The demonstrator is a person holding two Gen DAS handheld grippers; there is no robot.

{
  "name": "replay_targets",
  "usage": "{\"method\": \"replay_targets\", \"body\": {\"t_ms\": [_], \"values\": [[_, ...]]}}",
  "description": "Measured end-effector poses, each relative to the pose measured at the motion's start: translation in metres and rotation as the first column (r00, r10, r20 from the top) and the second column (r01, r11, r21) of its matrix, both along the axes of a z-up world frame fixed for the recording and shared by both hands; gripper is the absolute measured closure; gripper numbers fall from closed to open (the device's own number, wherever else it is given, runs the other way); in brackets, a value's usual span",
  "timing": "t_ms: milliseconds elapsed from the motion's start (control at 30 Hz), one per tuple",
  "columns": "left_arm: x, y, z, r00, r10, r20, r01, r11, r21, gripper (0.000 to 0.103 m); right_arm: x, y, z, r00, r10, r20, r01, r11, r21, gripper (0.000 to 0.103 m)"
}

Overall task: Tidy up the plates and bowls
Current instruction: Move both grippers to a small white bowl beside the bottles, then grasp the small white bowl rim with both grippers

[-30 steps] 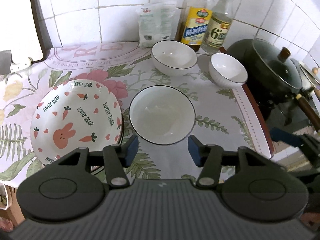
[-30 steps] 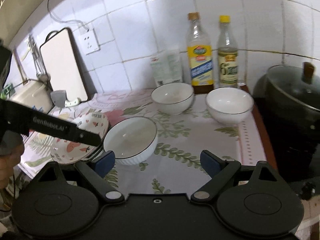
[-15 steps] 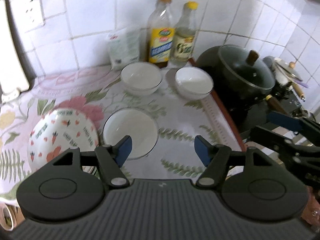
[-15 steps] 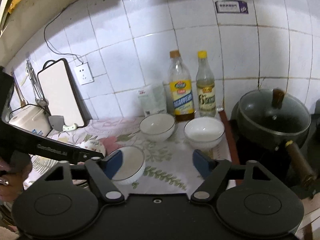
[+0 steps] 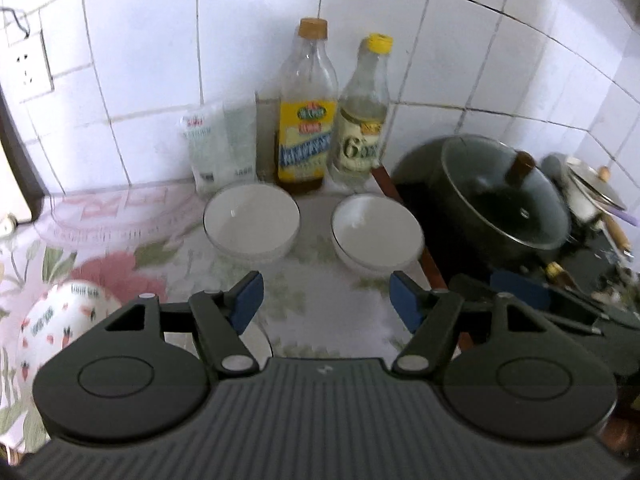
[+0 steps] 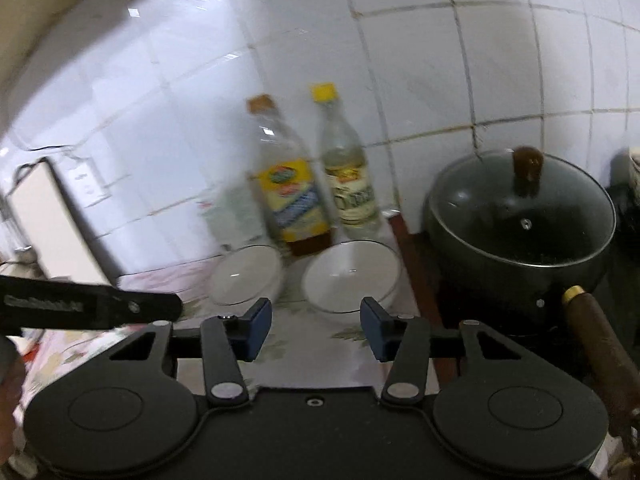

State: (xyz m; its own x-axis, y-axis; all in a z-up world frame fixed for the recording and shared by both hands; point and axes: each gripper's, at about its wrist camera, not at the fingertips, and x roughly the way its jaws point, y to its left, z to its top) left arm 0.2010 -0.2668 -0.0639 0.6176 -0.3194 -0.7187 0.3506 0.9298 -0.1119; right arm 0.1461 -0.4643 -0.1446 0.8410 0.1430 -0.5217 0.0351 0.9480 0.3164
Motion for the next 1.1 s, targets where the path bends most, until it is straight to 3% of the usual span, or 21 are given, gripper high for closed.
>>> {"method": "replay_targets", "body": {"t_ms": [267, 500, 700, 833, 900, 1100], "values": [[0.044, -0.032, -0.042, 0.998, 0.029, 0.058, -0.032, 0.998, 0.045, 0.035, 0.054, -0.007, -0.045, 0.997, -0.069, -0.014, 0.07, 0.995, 0.076, 0.049], [0.079, -0.047, -0.073, 0.999, 0.05, -0.008, -0.049, 0.998, 0.047, 0.035, 0.088, -0.007, -0.068, 0.994, -0.082, -0.075, 0.087, 0.994, 0.061, 0.049], [0.102, -0.061, -0.092, 0.99, 0.046, -0.135, -0.042, 0.999, 0.035, 0.036, 0.109, -0.01, -0.078, 0.988, -0.094, -0.123, 0.1, 0.994, 0.043, 0.049], [0.11, -0.067, -0.101, 0.979, 0.076, -0.187, -0.069, 0.997, 0.04, 0.048, 0.118, -0.009, -0.084, 0.984, -0.104, -0.145, 0.108, 0.994, 0.021, 0.054], [0.113, -0.071, -0.104, 0.979, 0.069, -0.191, -0.062, 0.997, 0.045, 0.052, 0.121, -0.012, -0.088, 0.979, -0.116, -0.167, 0.121, 0.992, 0.025, 0.064], [0.12, -0.075, -0.12, 0.974, 0.076, -0.213, -0.065, 0.996, 0.059, 0.07, 0.124, -0.019, -0.099, 0.978, -0.124, -0.17, 0.137, 0.988, 0.067, 0.066]]}}
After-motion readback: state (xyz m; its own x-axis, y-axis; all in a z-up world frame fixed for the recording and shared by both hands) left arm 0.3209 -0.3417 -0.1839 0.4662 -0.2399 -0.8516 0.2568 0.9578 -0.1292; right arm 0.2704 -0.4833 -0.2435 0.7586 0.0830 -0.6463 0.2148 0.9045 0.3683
